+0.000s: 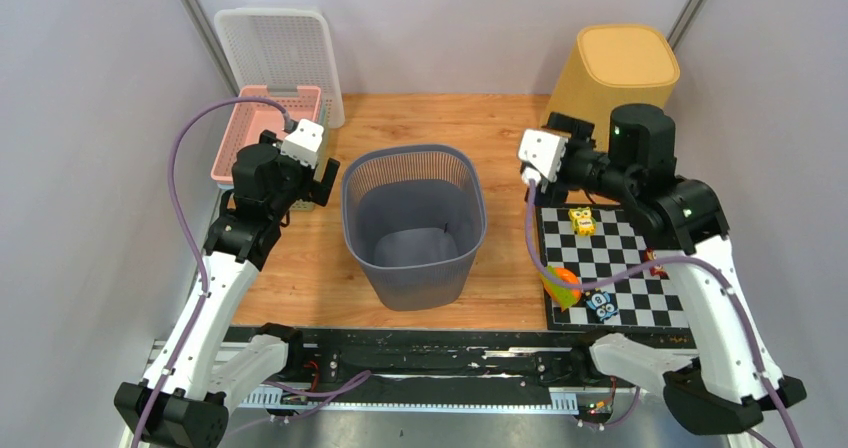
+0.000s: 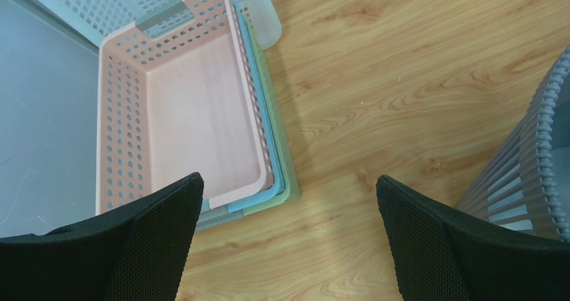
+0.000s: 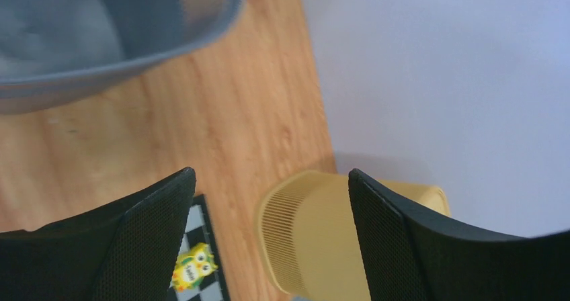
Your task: Turn the large container upside down
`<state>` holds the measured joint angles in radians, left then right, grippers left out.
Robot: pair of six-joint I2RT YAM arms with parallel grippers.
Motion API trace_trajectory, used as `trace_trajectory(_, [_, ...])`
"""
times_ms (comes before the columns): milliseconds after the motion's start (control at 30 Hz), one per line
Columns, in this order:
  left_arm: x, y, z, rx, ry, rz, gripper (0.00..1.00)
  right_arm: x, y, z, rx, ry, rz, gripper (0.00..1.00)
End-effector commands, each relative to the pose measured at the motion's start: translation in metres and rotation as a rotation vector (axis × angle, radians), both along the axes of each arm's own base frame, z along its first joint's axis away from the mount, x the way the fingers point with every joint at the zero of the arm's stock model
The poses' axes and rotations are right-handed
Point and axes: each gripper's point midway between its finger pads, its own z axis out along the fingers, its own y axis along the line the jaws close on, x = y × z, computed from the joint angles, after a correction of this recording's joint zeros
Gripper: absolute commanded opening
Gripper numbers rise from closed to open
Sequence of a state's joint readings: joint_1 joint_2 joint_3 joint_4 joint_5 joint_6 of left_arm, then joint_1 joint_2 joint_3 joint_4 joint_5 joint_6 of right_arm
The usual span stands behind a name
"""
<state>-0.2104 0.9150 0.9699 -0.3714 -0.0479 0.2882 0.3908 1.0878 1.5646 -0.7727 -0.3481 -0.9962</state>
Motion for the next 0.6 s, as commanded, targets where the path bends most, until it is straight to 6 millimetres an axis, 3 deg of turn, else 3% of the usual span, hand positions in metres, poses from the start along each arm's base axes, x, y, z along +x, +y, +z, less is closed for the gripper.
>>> trace_trajectory(0, [-0.002, 0.001, -0.003, 0.000, 0.011, -0.008, 1.00, -0.086, 0.029, -0.028, 0.002, 0.233, 0.296, 0.85])
trace_trajectory(133, [-0.002, 0.001, -0.004, 0.001, 0.017, -0.008, 1.00, -0.136, 0.043, -0.029, 0.026, 0.319, 0.474, 0.84])
trace_trajectory(233, [-0.001, 0.000, -0.005, 0.003, 0.021, -0.009, 1.00, -0.158, 0.054, -0.029, 0.033, 0.361, 0.560, 0.84])
trace_trajectory(367, [-0.001, 0.000, -0.008, 0.007, 0.028, -0.009, 1.00, -0.175, 0.071, -0.042, -0.008, 0.417, 0.637, 0.82])
trace_trajectory(567, [0.000, 0.000, -0.011, 0.011, 0.035, -0.010, 1.00, -0.186, 0.110, -0.087, -0.181, 0.433, 0.681, 0.78])
